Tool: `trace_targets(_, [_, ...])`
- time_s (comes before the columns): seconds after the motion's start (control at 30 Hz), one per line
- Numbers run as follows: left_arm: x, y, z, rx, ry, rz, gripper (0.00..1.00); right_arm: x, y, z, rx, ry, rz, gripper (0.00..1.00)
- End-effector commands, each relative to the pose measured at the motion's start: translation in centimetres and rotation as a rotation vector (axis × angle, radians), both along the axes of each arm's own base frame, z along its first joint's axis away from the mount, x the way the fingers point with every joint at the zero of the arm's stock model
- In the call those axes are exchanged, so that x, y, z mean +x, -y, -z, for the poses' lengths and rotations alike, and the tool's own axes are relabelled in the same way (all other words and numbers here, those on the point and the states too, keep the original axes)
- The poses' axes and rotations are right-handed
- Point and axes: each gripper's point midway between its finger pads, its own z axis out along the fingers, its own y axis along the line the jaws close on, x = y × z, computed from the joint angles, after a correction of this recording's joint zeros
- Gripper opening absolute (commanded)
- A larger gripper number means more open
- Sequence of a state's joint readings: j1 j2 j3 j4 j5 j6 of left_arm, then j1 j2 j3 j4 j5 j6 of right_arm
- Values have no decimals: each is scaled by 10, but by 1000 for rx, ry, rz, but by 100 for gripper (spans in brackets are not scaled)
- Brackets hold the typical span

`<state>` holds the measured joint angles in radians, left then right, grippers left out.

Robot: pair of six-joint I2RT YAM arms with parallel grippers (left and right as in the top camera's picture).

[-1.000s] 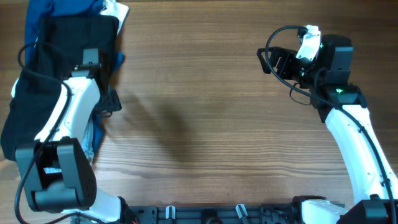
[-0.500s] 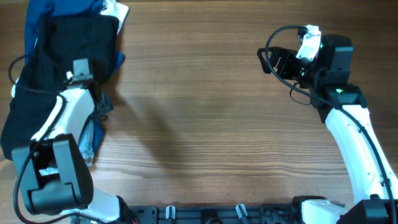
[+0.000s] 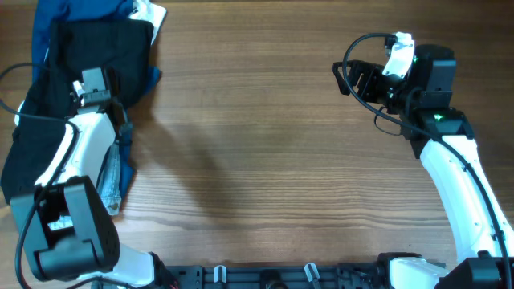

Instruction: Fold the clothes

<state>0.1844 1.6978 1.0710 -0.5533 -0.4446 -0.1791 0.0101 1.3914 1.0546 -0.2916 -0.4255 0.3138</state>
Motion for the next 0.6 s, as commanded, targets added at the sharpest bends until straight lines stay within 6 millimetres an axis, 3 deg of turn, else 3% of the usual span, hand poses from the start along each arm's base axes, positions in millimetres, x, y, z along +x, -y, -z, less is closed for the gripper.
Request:
trace_targets(0.0, [7, -7, -27, 54, 38, 28, 56, 5, 4, -4, -3, 8, 16, 99])
trace_targets(0.2, [0, -3, -21, 31, -4, 49, 57, 5, 4, -4, -3, 6, 16, 99])
trace_targets(0.37, [-6, 28, 3, -152, -58, 115, 59, 4, 4, -3, -3, 5, 15, 99])
trace_targets(0.57, [-16, 31, 13, -170, -106, 114, 58, 5, 4, -4, -4, 5, 15, 99])
